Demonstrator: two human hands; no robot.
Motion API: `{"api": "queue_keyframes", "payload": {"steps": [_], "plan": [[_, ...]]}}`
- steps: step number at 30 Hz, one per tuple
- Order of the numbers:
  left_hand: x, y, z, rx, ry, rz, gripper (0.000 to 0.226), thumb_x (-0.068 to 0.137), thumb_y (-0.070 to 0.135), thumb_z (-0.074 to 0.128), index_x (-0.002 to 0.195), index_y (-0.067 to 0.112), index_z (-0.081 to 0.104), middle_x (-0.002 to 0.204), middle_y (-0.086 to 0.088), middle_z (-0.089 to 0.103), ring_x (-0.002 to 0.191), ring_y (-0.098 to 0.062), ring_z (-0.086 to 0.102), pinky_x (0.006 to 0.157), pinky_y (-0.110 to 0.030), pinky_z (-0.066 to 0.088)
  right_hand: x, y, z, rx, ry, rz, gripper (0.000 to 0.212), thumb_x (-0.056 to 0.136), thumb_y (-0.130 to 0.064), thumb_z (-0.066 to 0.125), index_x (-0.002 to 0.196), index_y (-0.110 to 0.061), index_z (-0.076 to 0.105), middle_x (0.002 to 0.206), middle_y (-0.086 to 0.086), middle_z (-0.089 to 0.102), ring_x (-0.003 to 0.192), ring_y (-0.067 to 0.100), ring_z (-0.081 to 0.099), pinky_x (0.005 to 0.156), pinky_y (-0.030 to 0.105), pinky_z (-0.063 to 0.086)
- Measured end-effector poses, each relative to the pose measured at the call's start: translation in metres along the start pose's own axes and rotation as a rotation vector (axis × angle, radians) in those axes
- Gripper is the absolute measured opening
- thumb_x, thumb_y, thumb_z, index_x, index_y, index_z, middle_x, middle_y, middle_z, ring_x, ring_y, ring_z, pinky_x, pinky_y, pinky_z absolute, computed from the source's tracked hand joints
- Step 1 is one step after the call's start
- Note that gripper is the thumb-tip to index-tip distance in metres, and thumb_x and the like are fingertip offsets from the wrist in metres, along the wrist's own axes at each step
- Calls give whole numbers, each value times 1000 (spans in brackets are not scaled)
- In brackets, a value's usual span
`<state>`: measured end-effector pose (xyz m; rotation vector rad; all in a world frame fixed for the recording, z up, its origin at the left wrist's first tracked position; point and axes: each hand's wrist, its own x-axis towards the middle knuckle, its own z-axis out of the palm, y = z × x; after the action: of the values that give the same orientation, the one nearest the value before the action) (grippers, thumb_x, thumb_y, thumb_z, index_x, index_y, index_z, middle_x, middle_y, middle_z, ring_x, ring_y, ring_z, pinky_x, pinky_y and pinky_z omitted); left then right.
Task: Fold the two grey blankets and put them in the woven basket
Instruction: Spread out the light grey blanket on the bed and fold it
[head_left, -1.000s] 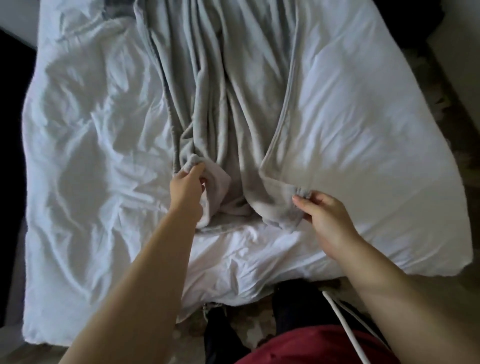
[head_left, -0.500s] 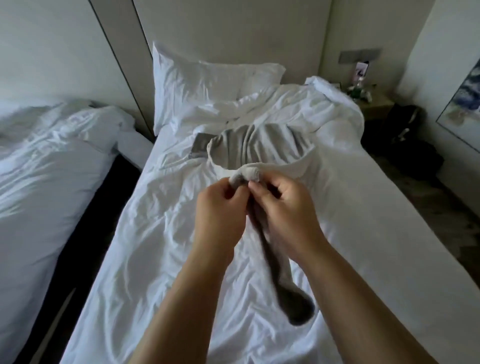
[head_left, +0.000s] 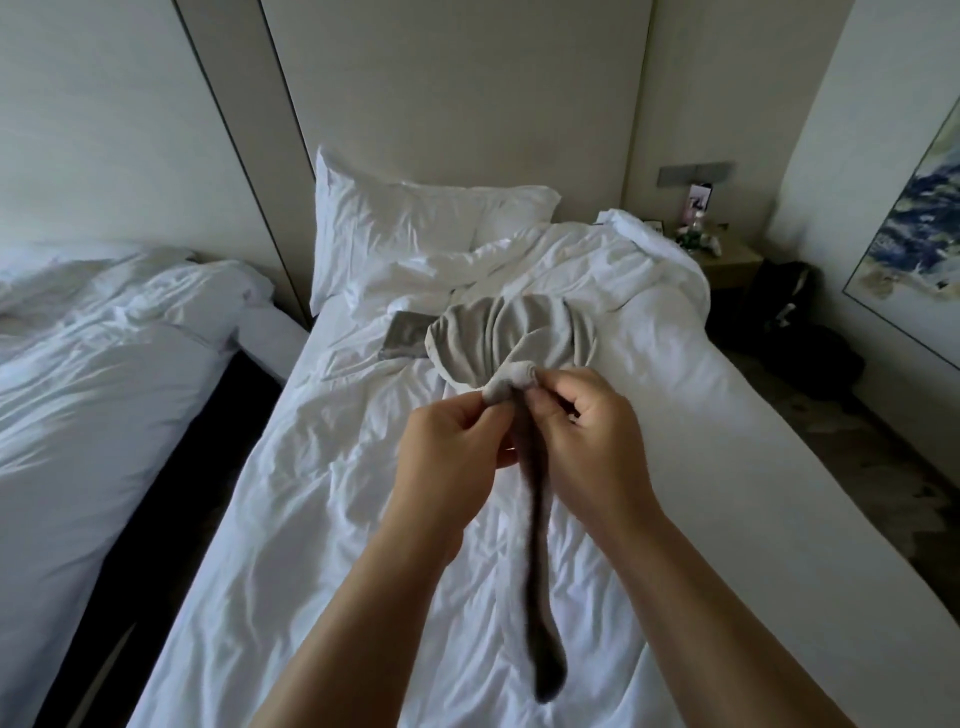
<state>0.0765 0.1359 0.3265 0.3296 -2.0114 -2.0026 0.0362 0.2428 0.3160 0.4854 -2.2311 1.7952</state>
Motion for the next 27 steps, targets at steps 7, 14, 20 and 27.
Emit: {"api": "queue_keyframes", "payload": {"steps": [7, 14, 20, 27], "plan": [[-4, 2, -2, -8, -18, 6, 27, 88, 7, 52, 74, 11, 75, 79, -15, 74, 82, -27, 72, 76, -33, 60, -6, -1, 2, 13, 87, -86, 13, 92, -10, 60, 95, -16, 72, 91, -7, 65, 88, 0, 61, 79, 11, 44], [-9, 5, -8, -95, -59, -37, 29, 87, 30, 56, 71, 14, 75, 74, -9, 73, 75, -20, 72, 71, -30, 58, -7, 2, 6, 0, -128, -114, 19, 93, -9, 58, 104, -14, 72, 94, -13, 58, 88, -4, 59, 77, 7, 43], [-4, -1, -11, -203, 25, -97, 39, 90, 35, 61, 64, 9, 72, 72, -16, 70, 73, -26, 69, 72, -30, 59, -13, 5, 10, -32, -163, -282, 30, 91, -2, 55, 117, -10, 67, 105, -6, 63, 101, 1, 60, 88, 15, 47], [3, -8, -19, -279, 17, -139, 48, 101, 23, 41, 73, 4, 75, 74, -14, 72, 70, -17, 65, 66, -22, 54, -24, 50, 31, -110, 34, -313, 33, 80, -4, 62, 111, -11, 65, 99, -12, 59, 90, 5, 59, 82, 10, 44]]}}
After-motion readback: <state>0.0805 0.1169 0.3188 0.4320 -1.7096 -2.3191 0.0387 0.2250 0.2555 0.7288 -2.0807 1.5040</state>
